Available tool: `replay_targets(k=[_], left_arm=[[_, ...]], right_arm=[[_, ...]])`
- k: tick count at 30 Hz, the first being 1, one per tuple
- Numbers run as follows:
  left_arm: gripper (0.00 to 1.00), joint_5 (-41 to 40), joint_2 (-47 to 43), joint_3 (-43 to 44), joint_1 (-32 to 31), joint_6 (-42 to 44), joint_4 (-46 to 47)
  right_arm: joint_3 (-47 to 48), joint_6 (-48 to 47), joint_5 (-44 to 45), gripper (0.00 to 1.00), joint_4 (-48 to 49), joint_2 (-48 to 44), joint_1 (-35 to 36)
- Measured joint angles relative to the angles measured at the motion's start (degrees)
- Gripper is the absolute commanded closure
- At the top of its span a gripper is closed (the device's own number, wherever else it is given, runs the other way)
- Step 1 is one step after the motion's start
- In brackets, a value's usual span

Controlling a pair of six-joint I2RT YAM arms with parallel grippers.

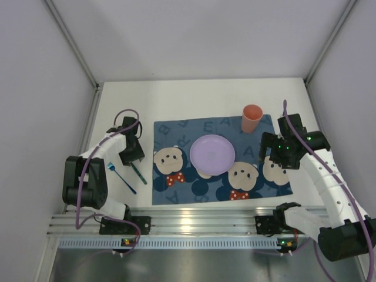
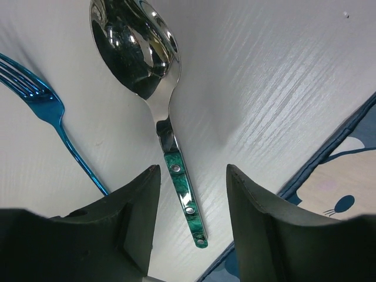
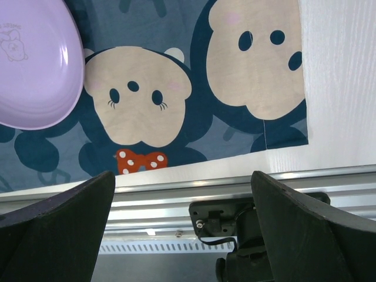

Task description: Set the dinner table for one person

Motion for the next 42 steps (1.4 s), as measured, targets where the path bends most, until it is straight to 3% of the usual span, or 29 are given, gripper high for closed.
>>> replay_targets(k=[12, 14, 17, 18, 26, 31, 38, 42], left_arm=[[0.53, -0.1, 2.1, -2.9, 0.7, -0.8, 4.7], [0.59, 0.3, 1.9, -3.1, 1.0, -0.9, 5.2], [0.83, 0.9, 2.1, -3.2, 1.2, -0.9, 6.4], [1.0, 1.2, 2.4, -3.1, 1.2, -1.0, 7.1], [1.0, 2.5, 4.5, 0.7, 1.5, -0.5, 5.1], [1.0, 5.0, 5.4, 11.1, -0.4, -1.9, 1.1], [1.0, 8.3, 8.5, 34.3, -13.9, -5.8, -2.1], [1.0, 11.5, 11.1, 41.6, -21.7, -8.5, -2.8]], right_arm=[[0.0, -0.3, 0.1, 0.0, -0.1, 0.0, 0.0], [0.0, -0.3, 0.2, 0.0, -0.1, 0.0, 0.0], [0.0, -0.3, 0.2, 0.0, -0.1, 0.0, 0.0], [0.0, -0.3, 0.2, 0.0, -0.1, 0.1, 0.0], [0.2, -0.6, -1.2, 0.0, 0.0, 1.4, 0.0], [3.3, -0.7, -11.2, 0.0, 3.8, 2.6, 0.3], [5.4, 5.2, -21.4, 0.0, 16.0, 4.3, 6.3], [6.1, 9.0, -23.6, 0.0, 22.1, 7.3, 13.1]])
